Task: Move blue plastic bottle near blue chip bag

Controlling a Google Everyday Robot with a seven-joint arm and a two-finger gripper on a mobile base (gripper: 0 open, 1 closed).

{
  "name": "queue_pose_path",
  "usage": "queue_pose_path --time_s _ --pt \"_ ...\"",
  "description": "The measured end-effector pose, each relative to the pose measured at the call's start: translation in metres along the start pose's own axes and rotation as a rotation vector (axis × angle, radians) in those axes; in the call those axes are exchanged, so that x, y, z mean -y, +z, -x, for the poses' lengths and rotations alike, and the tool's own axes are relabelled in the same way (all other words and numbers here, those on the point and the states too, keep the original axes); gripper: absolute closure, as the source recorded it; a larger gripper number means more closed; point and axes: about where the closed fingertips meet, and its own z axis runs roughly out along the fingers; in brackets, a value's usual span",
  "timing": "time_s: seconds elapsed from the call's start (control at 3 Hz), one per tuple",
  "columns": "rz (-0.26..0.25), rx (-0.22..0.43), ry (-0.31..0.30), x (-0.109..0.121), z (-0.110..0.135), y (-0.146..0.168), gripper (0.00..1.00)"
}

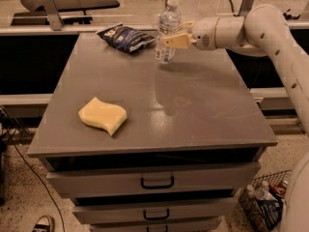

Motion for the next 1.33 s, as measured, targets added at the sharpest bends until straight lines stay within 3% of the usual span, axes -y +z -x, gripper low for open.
queue_pose_path --time_s 0.33,0.67,1.33 --pt "0.043 0.008 0.013 -0.021 0.002 0.03 1.0" --pt "0.04 -0.001 0.001 -0.022 -0.004 0.058 1.0" --pt "-0.037 -0.031 -0.045 0.018 -0.012 0.093 1.0"
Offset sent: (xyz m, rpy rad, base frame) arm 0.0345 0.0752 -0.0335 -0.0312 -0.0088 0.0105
